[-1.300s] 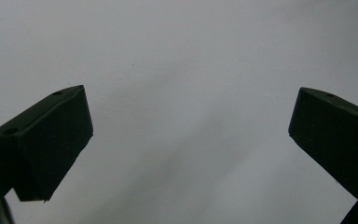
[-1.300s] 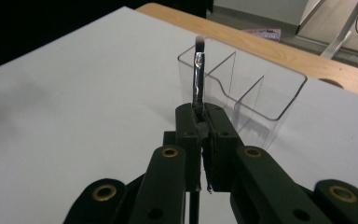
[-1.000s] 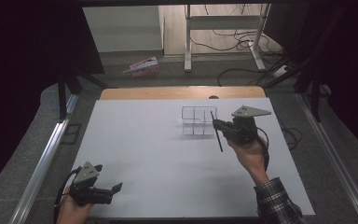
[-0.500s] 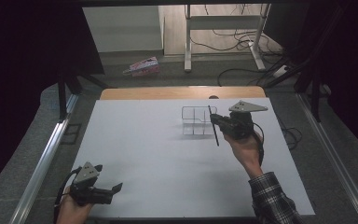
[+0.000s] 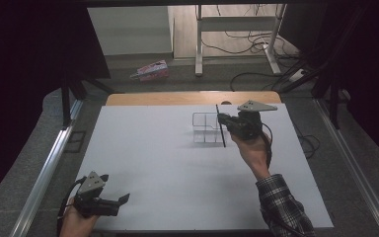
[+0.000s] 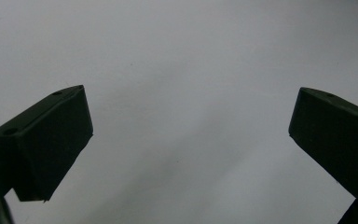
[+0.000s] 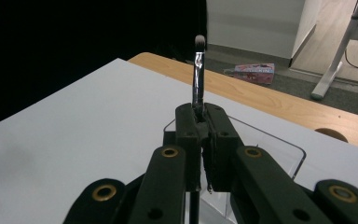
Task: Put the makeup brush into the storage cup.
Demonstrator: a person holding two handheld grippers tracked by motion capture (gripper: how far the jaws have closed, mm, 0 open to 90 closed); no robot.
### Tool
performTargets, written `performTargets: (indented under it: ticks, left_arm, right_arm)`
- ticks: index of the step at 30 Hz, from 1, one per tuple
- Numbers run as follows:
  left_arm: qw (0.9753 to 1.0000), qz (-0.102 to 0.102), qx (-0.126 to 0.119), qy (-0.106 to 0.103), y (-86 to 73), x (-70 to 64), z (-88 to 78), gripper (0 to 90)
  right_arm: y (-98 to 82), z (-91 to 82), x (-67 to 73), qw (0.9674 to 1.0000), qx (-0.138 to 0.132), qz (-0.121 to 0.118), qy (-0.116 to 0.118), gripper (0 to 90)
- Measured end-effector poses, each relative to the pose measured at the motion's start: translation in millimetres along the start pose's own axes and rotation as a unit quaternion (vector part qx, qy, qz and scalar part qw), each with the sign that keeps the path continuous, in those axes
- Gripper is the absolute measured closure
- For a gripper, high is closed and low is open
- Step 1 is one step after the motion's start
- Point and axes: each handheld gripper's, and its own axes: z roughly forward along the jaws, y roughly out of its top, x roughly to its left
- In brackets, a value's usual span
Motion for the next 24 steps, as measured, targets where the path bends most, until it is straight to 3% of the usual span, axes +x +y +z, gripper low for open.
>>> performTargets:
  ticks: [24]
  left_arm:
    - [1.0, 0.001, 0.0, -0.001, 0.1, -0.1, 0.1, 0.0]
  right_arm:
    - [20.1, 31.4, 5.6, 0.9998, -0.015, -0.015, 0.004, 84.9]
